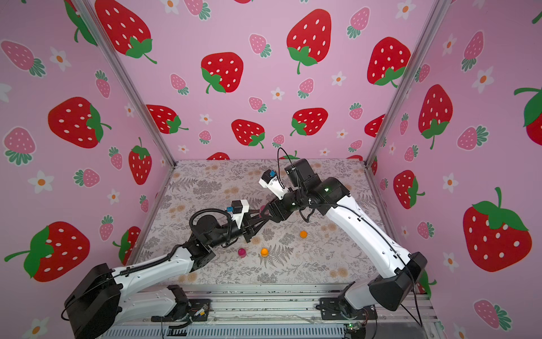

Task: Close the paint jar lid
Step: Screw the lid onto the paint jar.

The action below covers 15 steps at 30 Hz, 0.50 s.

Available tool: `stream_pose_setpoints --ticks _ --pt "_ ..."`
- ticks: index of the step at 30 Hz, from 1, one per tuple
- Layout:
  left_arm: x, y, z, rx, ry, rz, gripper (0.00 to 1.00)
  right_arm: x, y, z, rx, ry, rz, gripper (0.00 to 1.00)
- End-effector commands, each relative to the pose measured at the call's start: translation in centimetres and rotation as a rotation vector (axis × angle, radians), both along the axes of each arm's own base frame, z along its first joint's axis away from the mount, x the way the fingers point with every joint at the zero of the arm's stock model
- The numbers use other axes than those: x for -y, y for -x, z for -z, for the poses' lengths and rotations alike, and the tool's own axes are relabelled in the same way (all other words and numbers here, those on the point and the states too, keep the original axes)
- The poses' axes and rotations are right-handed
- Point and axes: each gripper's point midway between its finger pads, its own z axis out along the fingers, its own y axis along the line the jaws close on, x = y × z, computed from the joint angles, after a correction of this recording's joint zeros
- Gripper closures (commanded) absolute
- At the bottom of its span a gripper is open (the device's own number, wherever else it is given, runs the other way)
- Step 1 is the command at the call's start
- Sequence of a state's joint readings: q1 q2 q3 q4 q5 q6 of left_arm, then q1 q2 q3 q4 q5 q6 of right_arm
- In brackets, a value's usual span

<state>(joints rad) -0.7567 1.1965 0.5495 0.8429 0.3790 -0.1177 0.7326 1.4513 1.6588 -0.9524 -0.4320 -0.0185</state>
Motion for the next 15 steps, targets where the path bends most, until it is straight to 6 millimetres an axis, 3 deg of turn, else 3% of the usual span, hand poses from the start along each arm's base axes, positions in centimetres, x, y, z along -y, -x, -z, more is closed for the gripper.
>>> stream_pose_setpoints --ticks 1,11,15 --pt "0.03 0.34 -2.91 0.052 0.046 0.020 0.72 0.07 -0.02 -0.28 0.002 0.016 0.008 0.41" --pt "0.05 0.28 -2.89 0.051 0.043 0.018 0.72 -0.38 0.18 -0.20 -0.008 0.017 -0.010 0.46" --pt "0.12 0.25 -2.95 0.051 0.043 0.020 0.72 -0.53 0.16 -0.35 -0.005 0.014 -0.011 0.53"
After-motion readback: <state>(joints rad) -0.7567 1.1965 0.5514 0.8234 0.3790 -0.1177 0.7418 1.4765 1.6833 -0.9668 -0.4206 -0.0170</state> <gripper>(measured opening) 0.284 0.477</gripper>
